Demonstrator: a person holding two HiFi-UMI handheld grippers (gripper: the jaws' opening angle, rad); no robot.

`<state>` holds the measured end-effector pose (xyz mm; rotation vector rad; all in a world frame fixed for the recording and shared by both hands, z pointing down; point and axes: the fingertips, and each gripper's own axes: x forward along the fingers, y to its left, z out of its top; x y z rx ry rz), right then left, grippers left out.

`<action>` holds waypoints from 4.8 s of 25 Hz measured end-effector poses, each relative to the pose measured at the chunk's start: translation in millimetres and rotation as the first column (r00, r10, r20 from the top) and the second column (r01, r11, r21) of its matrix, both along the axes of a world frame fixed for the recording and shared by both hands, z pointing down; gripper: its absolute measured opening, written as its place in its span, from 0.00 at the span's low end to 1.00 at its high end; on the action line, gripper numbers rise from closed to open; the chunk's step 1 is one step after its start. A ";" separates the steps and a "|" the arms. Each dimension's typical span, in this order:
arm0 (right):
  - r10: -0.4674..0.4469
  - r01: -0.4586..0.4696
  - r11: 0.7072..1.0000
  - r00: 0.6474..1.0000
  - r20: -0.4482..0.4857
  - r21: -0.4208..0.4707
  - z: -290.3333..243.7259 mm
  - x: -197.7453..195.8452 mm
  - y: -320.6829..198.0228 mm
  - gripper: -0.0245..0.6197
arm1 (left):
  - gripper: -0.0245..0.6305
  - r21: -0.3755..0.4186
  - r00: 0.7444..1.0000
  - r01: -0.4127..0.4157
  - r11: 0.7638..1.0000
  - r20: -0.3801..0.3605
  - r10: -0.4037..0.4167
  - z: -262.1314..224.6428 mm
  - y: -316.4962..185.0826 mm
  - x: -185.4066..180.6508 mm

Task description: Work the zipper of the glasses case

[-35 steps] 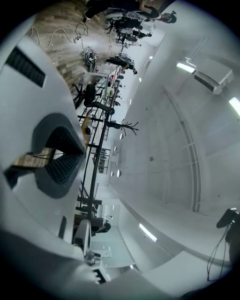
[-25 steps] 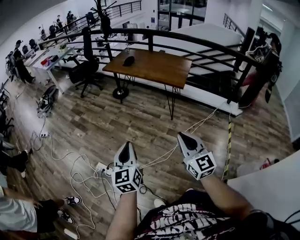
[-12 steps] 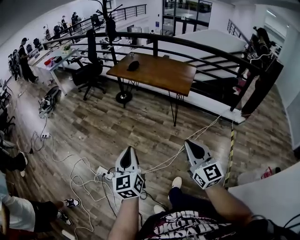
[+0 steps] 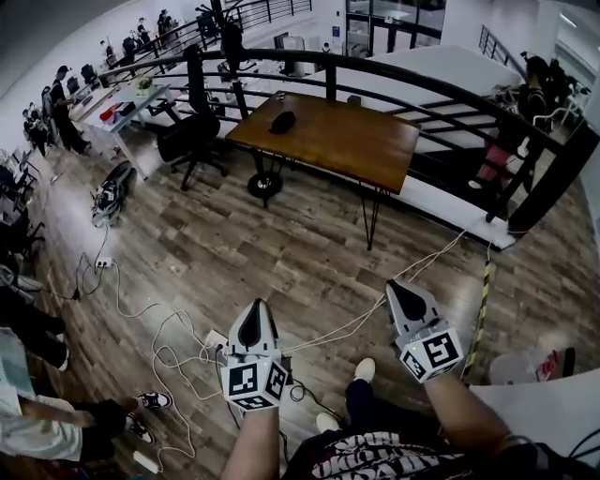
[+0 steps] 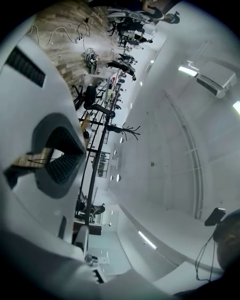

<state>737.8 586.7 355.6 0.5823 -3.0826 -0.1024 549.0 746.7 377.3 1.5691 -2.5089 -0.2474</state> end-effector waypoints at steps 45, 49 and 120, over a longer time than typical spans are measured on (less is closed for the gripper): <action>-0.201 0.201 0.978 0.980 0.002 -0.063 23.2 -142.8 -152.2 0.02 | 0.04 -0.078 0.995 0.098 0.992 0.039 -0.095 0.6 -148.0 -99.1; -0.196 0.195 0.979 0.981 -0.007 -0.066 27.0 -170.4 -150.1 0.02 | 0.04 -0.081 0.995 0.093 0.992 0.027 -0.091 4.9 -147.6 -126.8; -0.120 0.117 0.988 0.993 -0.021 -0.101 23.8 -495.6 -354.4 0.02 | 0.04 -0.094 0.997 -0.076 0.993 0.013 0.078 9.9 -394.0 -452.9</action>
